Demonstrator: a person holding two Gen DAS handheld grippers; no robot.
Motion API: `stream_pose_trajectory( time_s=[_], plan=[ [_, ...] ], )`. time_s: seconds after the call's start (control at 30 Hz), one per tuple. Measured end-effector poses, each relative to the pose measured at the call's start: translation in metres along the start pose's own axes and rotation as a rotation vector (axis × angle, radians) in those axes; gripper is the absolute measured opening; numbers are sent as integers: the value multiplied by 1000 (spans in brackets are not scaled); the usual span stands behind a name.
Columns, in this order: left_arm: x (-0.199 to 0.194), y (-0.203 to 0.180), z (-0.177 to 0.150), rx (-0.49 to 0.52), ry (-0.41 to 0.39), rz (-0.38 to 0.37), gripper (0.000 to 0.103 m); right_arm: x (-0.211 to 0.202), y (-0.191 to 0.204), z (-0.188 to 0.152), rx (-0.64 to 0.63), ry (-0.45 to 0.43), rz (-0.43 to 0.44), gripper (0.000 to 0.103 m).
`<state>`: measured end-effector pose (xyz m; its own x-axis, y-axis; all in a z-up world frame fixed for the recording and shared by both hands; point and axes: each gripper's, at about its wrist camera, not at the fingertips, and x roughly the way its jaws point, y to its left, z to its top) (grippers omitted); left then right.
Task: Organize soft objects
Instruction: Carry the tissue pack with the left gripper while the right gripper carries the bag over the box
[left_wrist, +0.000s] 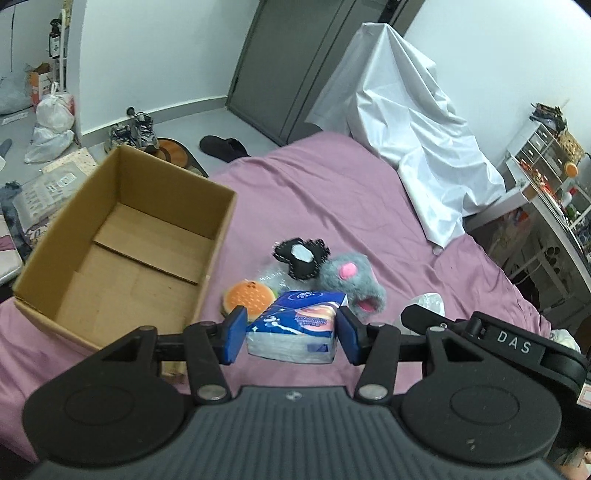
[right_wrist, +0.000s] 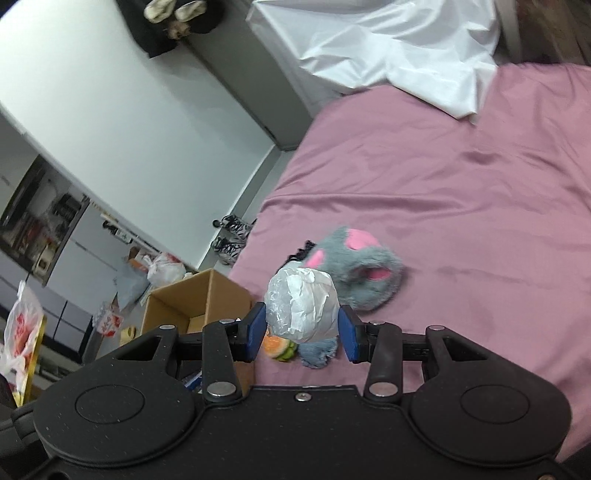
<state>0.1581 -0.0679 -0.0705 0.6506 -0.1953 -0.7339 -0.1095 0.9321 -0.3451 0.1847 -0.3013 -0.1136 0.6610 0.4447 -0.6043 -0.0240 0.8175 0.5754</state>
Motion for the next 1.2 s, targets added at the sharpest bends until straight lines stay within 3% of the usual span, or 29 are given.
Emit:
stream_pose_trajectory(
  time_s=[0.8, 1.2],
  plan=[
    [-22, 63, 50, -59, -100, 87, 51, 42, 92, 13, -207, -10, 119, 41],
    [-6, 96, 70, -82, -89, 125, 51, 75, 133, 17, -254, 24, 155, 41]
  ],
)
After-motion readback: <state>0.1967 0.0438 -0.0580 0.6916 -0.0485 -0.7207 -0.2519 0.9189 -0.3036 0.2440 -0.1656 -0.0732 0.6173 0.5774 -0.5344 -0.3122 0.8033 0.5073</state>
